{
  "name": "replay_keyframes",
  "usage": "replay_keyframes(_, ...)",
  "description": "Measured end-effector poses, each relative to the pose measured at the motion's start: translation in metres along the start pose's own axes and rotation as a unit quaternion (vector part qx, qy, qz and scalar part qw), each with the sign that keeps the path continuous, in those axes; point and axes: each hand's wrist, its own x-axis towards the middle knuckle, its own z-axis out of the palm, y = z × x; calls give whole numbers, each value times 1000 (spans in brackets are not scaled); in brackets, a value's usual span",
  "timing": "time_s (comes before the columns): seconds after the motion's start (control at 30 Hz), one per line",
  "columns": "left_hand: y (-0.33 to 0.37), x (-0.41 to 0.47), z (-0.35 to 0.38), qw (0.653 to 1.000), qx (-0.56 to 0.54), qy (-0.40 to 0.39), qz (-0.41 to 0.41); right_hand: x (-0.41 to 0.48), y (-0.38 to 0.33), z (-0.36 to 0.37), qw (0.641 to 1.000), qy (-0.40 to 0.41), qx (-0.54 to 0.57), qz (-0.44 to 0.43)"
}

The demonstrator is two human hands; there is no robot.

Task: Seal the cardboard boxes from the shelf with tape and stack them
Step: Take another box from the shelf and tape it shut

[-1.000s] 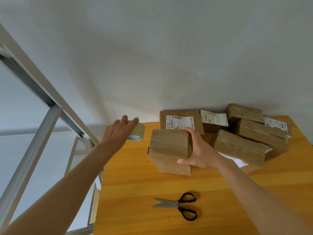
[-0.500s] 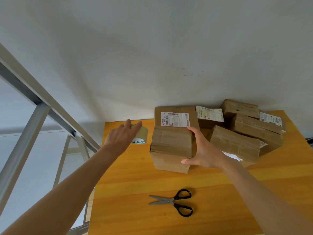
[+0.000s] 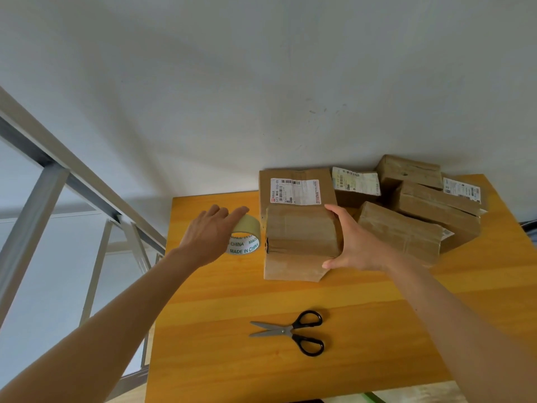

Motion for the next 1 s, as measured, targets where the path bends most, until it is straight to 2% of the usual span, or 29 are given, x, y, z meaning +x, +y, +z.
replay_keyframes(0.07, -5, -2, -2, 993, -116, -5, -13, 1, -1, -1, 1000, -6, 8, 6)
replay_keyframes(0.17, -7, -4, -8, 963, -265, -17, -45, 2, -3, -1, 1000, -9, 9, 8)
replay_keyframes(0.33, 2, -4, -11, 924, -371, -19, -91, 2, -6, -1, 1000, -9, 6, 5)
replay_keyframes(0.5, 5, -5, -7, 936, -343, -38, -77, -1, -5, 1, 1000, 7, -12, -2)
replay_keyframes(0.63, -2, -5, -3, 974, -222, -34, -29, -1, -7, 1, 1000, 9, -17, 4)
replay_keyframes(0.77, -3, -6, 3, 981, -186, -40, -22, -4, -12, 0, 1000, 7, -21, 3)
replay_keyframes(0.87, -4, -7, 5, 992, -120, -44, 0, -6, -14, 0, 1000, 2, -17, 6)
replay_keyframes(1.0, 1, -10, 8, 989, -142, -41, -14, -9, -18, 1, 1000, -1, -14, 7)
